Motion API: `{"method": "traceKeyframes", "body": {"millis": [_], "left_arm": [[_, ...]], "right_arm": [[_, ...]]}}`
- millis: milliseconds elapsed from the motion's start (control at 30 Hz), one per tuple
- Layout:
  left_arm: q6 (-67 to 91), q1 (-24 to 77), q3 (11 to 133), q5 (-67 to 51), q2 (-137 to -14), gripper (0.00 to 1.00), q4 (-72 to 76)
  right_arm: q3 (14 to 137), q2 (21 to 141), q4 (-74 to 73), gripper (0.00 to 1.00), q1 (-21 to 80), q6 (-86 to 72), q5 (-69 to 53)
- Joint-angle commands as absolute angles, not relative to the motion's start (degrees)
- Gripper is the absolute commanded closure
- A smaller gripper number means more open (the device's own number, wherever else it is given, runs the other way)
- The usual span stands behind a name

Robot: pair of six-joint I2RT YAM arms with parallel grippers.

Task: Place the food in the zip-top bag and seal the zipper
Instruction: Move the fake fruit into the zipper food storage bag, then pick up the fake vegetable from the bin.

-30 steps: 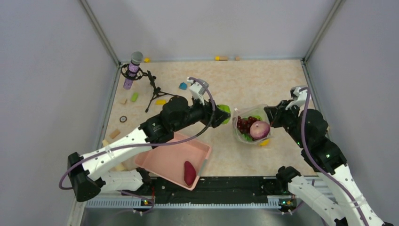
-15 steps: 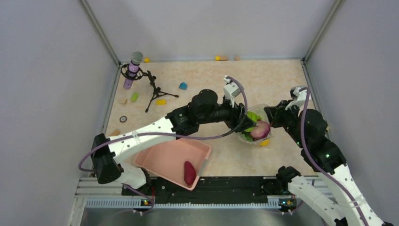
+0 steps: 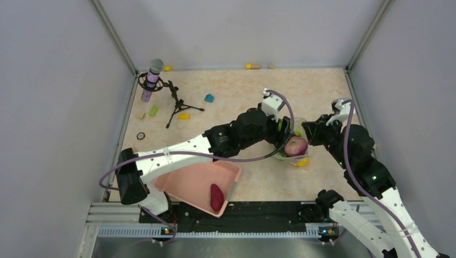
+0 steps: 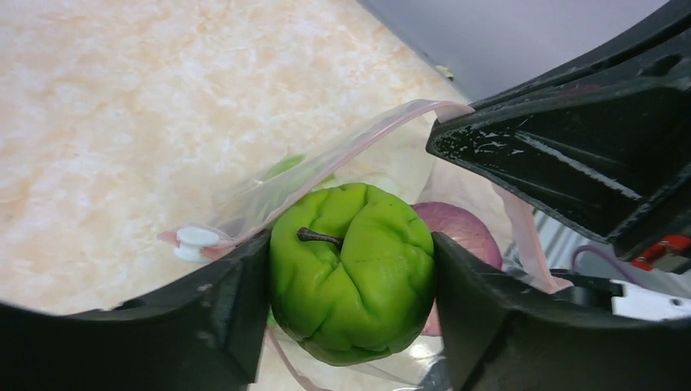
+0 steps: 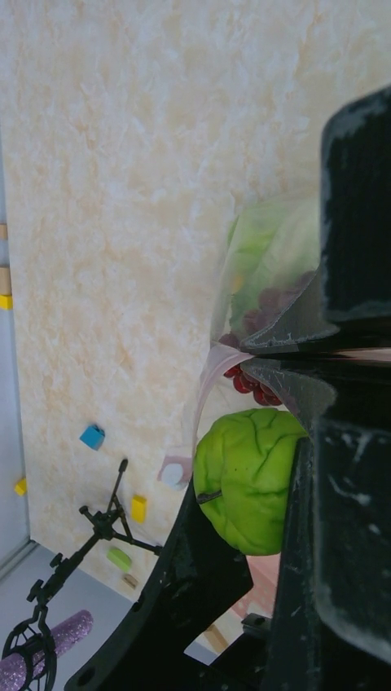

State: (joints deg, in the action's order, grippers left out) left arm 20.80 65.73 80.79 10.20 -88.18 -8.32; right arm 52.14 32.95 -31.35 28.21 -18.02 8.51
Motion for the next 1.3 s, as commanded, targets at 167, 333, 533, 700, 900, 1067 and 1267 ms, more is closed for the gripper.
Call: {"method": "traceKeyframes", "body": {"millis": [167,333,533,700,900,1067,1267], "left_arm": [[17.9,69.2,85.9,21.2,-89.9,0.02,-10.6],[17.7,70.0,86.2,19.5,-89.0,0.01,-12.3],[18.2,70.8,82.0,13.6,-83.4,0.01,-12.7],[23.0,70.8,71.4,16.2,-72.1,0.01,-10.3],[33.1,70.8,57.7,22.1,-60.3,0.01,-13.6],[43.9,70.8,55.8,29.7,-58.1,0.01,-31.5],[55.2,70.8,51.9,33.5,-55.8,0.01,-47.3]], "right_arm": [[52.6,32.2,-28.5,1.0,27.6,-17.7,8.5],[52.6,32.2,-28.5,1.0,27.6,-17.7,8.5],[52.6,32.2,-28.5,1.0,27.6,-17.7,8.2],[52.5,32.1,-28.5,1.0,27.6,-17.7,8.2],[52.5,32.6,-28.5,1.0,27.6,-17.7,7.5],[52.5,32.9,-28.5,1.0,27.6,-17.6,7.2],[52.5,33.0,-28.5,1.0,27.6,-17.5,7.1]]}}
